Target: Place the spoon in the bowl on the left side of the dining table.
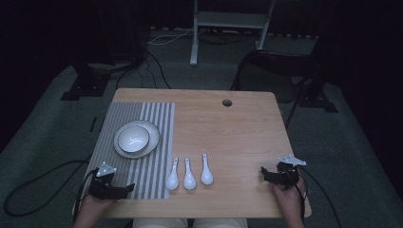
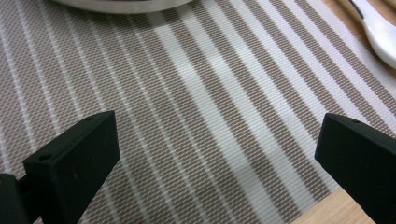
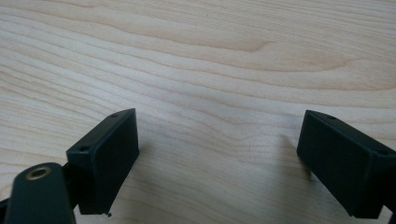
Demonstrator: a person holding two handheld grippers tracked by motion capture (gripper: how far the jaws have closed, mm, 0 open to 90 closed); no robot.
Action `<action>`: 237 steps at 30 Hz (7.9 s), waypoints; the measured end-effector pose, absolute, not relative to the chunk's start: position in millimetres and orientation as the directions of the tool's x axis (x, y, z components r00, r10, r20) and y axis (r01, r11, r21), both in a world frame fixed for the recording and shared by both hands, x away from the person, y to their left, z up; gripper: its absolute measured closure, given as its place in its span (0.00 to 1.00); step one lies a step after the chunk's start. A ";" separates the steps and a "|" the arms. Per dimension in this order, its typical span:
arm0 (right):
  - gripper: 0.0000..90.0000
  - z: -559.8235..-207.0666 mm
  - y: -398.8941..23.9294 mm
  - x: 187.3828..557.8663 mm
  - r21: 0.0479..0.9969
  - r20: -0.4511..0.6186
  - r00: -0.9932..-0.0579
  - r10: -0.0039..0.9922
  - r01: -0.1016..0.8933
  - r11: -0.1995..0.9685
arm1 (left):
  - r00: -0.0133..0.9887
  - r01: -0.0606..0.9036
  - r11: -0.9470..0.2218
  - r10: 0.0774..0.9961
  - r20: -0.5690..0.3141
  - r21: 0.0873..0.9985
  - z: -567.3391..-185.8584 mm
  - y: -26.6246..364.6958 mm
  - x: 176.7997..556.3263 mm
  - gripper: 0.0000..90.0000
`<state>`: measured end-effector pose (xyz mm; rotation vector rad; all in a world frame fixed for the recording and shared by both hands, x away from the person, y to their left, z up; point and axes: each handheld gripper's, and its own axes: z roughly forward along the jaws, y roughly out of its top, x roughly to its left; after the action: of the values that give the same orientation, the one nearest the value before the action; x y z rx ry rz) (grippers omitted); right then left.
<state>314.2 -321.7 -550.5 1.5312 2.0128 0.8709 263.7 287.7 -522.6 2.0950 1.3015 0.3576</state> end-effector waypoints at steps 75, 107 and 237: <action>0.14 -550.6 -321.9 314.2 0.722 0.014 -0.273 0.962 0.668 0.179 | 0.750 0.560 -0.590 0.659 -0.054 0.582 -502.9 50.4 354.1 0.02; 0.14 -550.6 -321.9 314.2 0.722 0.014 -0.272 0.962 0.668 0.179 | 0.830 0.491 -0.707 0.557 -0.027 0.510 -518.9 -4.2 358.2 0.80; 0.14 -550.6 -322.2 314.3 0.722 0.013 -0.264 0.964 0.669 0.174 | 0.412 0.667 -0.313 0.911 0.015 0.677 -447.7 249.1 411.2 0.95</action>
<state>314.3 -322.2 -550.6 1.5371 2.0037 0.8673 411.2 249.1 -447.7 2.0807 1.3338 0.5373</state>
